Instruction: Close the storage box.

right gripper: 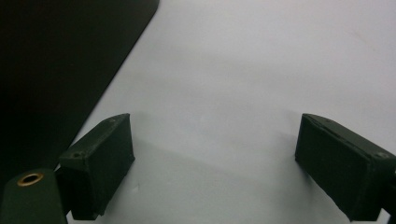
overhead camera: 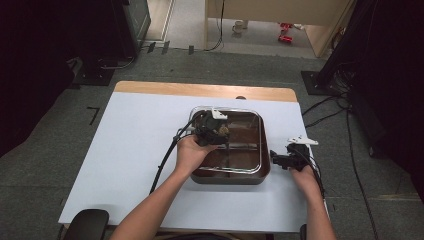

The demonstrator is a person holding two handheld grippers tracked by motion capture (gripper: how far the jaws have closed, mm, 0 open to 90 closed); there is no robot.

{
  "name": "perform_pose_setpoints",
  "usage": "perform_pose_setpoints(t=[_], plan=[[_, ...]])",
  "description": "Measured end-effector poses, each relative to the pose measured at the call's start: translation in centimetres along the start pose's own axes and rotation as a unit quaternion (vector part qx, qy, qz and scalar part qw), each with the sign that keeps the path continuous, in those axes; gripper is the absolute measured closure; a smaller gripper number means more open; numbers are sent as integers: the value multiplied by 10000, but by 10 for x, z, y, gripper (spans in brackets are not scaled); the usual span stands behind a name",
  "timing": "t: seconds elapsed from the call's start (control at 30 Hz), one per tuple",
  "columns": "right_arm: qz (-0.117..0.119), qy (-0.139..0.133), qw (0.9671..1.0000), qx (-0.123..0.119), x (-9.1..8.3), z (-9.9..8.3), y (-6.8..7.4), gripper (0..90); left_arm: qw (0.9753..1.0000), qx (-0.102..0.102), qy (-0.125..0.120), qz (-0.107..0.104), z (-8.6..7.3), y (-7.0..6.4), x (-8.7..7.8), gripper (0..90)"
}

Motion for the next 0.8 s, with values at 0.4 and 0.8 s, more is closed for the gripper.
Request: perform_pose_setpoints(t=[0.4, 0.8], plan=[[-4, -3, 10000, -10, 0, 0, 0, 111, 9997, 45, 24, 228, 1, -9, 7, 593], [-3, -1, 10000, -3, 0, 0, 0, 110, 9995, 107, -25, 279, -2, -24, 4, 592]])
Point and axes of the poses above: each handheld gripper's, and its own axes: x roughly forward along the jaws, z roughly out of its top, y roughly to its left, the point moved 2 cm from there along x, roughly forward along the jaws, and after that the axes turned 13 degrees about z, right-handed, at the moved point
